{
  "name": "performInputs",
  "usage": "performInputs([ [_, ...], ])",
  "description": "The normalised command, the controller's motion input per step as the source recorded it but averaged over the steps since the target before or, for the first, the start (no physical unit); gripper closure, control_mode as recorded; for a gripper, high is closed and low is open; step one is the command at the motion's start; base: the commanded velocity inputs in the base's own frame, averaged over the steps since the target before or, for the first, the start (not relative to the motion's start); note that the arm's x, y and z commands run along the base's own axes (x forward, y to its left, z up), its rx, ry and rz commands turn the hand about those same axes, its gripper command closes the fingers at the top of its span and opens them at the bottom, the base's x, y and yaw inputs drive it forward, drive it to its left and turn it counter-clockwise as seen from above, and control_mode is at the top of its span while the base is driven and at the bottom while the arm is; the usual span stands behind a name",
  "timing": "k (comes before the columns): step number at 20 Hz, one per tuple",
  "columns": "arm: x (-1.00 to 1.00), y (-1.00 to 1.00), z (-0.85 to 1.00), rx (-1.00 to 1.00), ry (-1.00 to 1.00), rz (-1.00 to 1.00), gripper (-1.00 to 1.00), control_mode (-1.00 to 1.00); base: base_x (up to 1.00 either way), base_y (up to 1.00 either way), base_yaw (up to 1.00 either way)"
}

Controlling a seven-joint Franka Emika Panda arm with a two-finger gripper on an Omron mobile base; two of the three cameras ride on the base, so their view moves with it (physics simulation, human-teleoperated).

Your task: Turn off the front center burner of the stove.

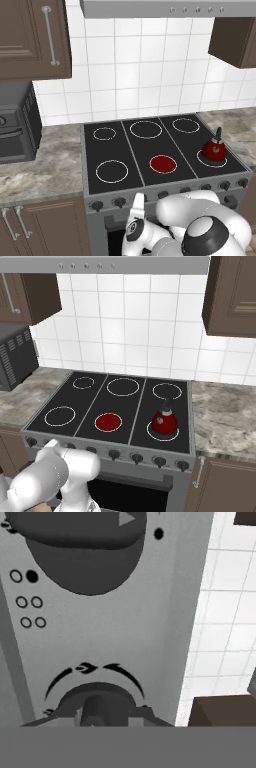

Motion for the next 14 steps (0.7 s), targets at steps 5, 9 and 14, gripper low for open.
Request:
performInputs([
  [5,0.02,-0.44,0.10,0.51,-0.22,0.00,1.00,-1.00,0.00,0.00,0.00],
  [9,0.10,-0.44,0.17,0.51,-0.16,0.00,1.00,-1.00,0.00,0.00,0.00],
  [14,0.03,-0.48,0.15,0.52,-0.12,0.00,1.00,-1.00,0.00,0.00,0.00],
])
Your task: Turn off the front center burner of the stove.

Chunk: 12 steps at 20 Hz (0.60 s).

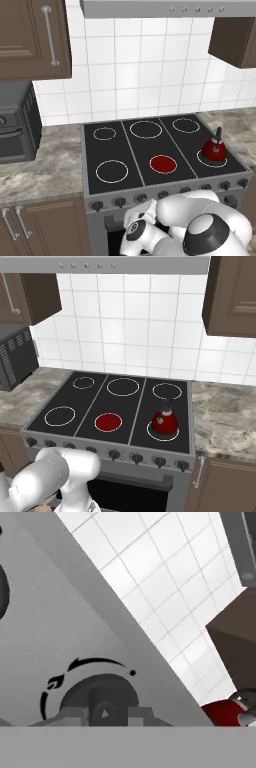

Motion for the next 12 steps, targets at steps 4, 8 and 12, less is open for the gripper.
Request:
performInputs([
  [4,0.00,-0.42,0.16,0.54,-0.09,-0.02,1.00,-1.00,0.00,0.00,0.00],
  [8,0.04,-0.42,0.36,0.55,-0.02,-0.02,1.00,-1.00,0.00,0.00,0.00],
  [12,0.01,-0.34,0.46,0.55,-0.01,-0.02,1.00,-1.00,0.00,0.00,0.00],
])
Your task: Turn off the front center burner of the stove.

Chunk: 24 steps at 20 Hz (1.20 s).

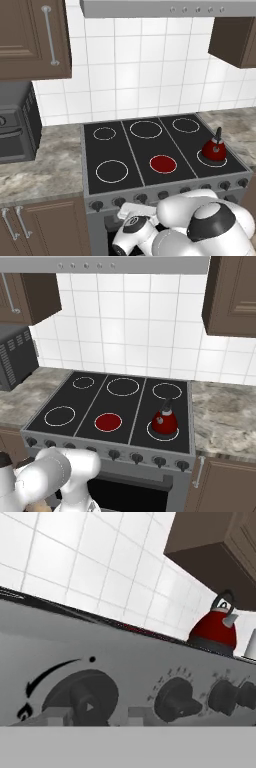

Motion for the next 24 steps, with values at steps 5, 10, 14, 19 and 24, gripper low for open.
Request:
performInputs([
  [5,0.00,-0.33,0.48,0.53,-0.01,-0.01,1.00,-1.00,0.00,0.00,0.00],
  [10,0.02,-0.28,0.52,0.52,0.00,0.00,1.00,-1.00,0.00,0.00,0.00],
  [14,0.00,-0.32,0.47,0.50,0.00,0.00,1.00,-1.00,0.00,0.00,0.00],
  [19,0.00,-0.40,0.52,0.52,0.00,0.00,1.00,-1.00,0.00,0.00,0.00],
  [24,-0.10,-0.34,0.36,0.49,-0.02,0.00,1.00,-1.00,0.00,0.00,0.00],
])
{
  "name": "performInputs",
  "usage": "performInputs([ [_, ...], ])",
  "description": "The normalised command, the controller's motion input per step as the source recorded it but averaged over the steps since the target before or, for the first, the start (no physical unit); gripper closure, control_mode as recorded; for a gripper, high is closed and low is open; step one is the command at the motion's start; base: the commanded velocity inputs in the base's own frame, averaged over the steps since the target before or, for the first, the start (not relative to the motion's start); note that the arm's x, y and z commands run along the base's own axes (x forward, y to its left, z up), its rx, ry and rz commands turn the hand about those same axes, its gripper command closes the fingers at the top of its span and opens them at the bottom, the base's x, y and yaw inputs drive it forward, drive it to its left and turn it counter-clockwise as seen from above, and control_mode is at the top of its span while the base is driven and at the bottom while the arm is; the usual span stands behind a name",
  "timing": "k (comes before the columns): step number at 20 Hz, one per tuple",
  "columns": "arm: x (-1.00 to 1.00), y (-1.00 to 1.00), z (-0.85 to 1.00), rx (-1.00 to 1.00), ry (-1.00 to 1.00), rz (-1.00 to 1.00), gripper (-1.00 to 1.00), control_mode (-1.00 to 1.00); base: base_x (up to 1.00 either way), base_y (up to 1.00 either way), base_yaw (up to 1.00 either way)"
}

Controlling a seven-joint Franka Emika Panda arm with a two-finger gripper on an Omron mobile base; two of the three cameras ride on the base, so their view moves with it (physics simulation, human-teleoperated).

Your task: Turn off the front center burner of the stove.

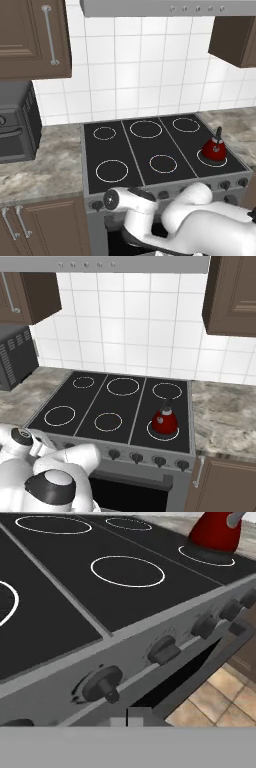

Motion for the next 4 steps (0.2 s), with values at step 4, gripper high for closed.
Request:
performInputs([
  [4,-0.04,-0.20,0.01,0.17,-0.01,0.00,1.00,-1.00,0.00,0.00,0.00],
])
